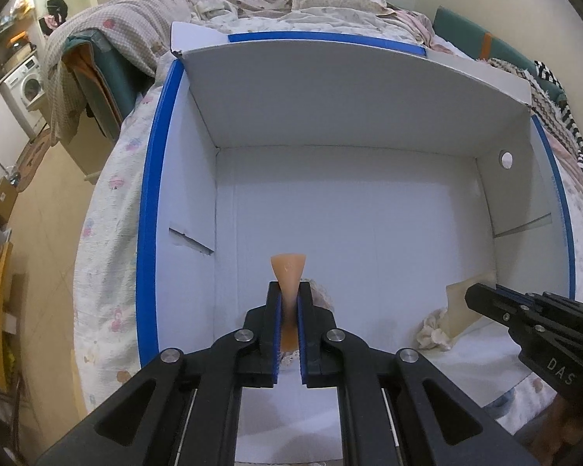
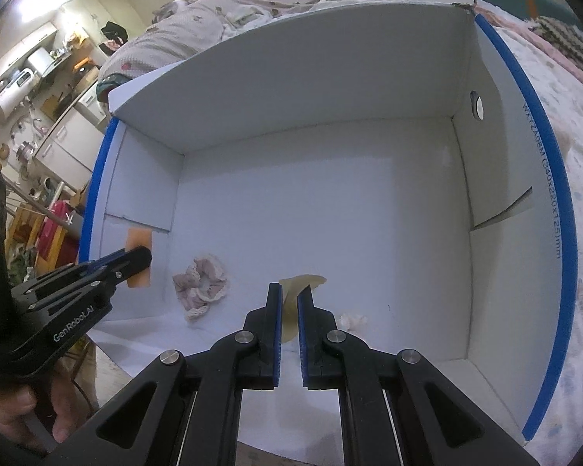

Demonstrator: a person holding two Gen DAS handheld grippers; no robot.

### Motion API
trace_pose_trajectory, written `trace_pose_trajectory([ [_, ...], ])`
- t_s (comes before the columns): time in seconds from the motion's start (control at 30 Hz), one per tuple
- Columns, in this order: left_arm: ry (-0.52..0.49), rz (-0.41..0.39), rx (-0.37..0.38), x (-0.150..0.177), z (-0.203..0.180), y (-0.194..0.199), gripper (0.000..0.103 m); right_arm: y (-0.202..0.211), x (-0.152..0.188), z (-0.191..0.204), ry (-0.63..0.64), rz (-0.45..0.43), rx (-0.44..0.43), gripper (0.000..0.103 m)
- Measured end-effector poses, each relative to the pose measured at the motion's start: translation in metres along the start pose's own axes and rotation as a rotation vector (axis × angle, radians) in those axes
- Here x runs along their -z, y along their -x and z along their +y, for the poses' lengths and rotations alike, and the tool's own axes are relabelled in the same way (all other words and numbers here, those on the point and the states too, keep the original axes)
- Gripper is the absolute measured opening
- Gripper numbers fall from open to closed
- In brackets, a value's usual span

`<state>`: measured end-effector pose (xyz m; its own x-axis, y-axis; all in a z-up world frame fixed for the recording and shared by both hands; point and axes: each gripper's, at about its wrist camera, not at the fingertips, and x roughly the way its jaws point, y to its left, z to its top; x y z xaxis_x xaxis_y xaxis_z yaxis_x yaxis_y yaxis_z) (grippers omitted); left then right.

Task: Organize soft objects
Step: 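Carry both pieces into the box and open both tools to drop them, then lift both open tools up out of the box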

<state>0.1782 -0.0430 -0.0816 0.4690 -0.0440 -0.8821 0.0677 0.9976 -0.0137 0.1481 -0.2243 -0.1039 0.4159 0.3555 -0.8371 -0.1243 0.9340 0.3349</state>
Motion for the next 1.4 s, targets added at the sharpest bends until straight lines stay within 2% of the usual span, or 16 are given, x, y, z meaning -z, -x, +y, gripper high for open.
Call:
trace_pose_trajectory([
  [0.27, 0.010, -0.003, -0.010, 0.001, 0.002, 0.000, 0.007, 0.004, -0.002, -0.003, -0.029, -0.018, -0.005, 0.010],
  [0.4, 0.016, -0.004, 0.000, 0.000, 0.004, 0.004, 0.015, 0.005, -0.003, -0.004, -0.039, -0.024, -0.020, 0.013],
  [0.5, 0.009, -0.014, -0.002, 0.000, 0.004, 0.007, 0.016, 0.005, -0.003, -0.005, -0.042, -0.027, -0.008, 0.022],
  [0.6, 0.001, -0.009, 0.001, 0.000, 0.003, 0.007, 0.017, 0.006, -0.004, -0.006, -0.052, -0.036, -0.001, 0.050],
  [0.63, 0.002, -0.008, 0.000, 0.001, 0.003, 0.007, 0.019, 0.007, -0.004, -0.006, -0.058, -0.044, 0.000, 0.067],
  [0.67, 0.003, -0.007, 0.000, 0.000, 0.003, 0.008, 0.021, 0.009, -0.005, -0.007, -0.065, -0.054, 0.001, 0.071],
  [0.73, 0.006, -0.012, 0.001, 0.000, 0.003, 0.009, 0.039, 0.013, -0.005, -0.009, -0.079, -0.080, 0.003, 0.073],
  [0.77, 0.012, -0.023, -0.002, 0.000, 0.003, 0.012, 0.045, 0.015, -0.006, -0.009, -0.082, -0.087, 0.002, 0.080],
  [0.8, 0.016, -0.034, -0.005, 0.000, 0.004, 0.014, 0.055, 0.016, -0.007, -0.010, -0.085, -0.091, 0.003, 0.086],
  [0.83, 0.020, -0.050, -0.008, -0.001, 0.004, 0.018, 0.060, 0.016, -0.007, -0.010, -0.088, -0.095, 0.008, 0.099],
  [0.87, 0.022, -0.061, -0.008, -0.001, 0.005, 0.020, 0.060, 0.018, -0.008, -0.010, -0.091, -0.104, 0.016, 0.103],
  [1.03, 0.032, -0.086, -0.034, -0.003, 0.008, 0.029, 0.066, 0.028, -0.011, -0.010, -0.102, -0.160, -0.004, 0.103],
  [1.13, 0.043, -0.085, -0.055, -0.003, 0.011, 0.031, 0.066, 0.032, -0.012, -0.009, -0.103, -0.171, -0.009, 0.103],
  [1.23, 0.063, -0.087, -0.045, -0.002, 0.015, 0.033, 0.066, 0.037, -0.013, -0.005, -0.092, -0.191, 0.024, 0.103],
  [1.4, 0.071, -0.095, -0.043, 0.001, 0.016, 0.041, 0.066, 0.040, -0.012, -0.005, -0.116, -0.195, 0.011, 0.103],
])
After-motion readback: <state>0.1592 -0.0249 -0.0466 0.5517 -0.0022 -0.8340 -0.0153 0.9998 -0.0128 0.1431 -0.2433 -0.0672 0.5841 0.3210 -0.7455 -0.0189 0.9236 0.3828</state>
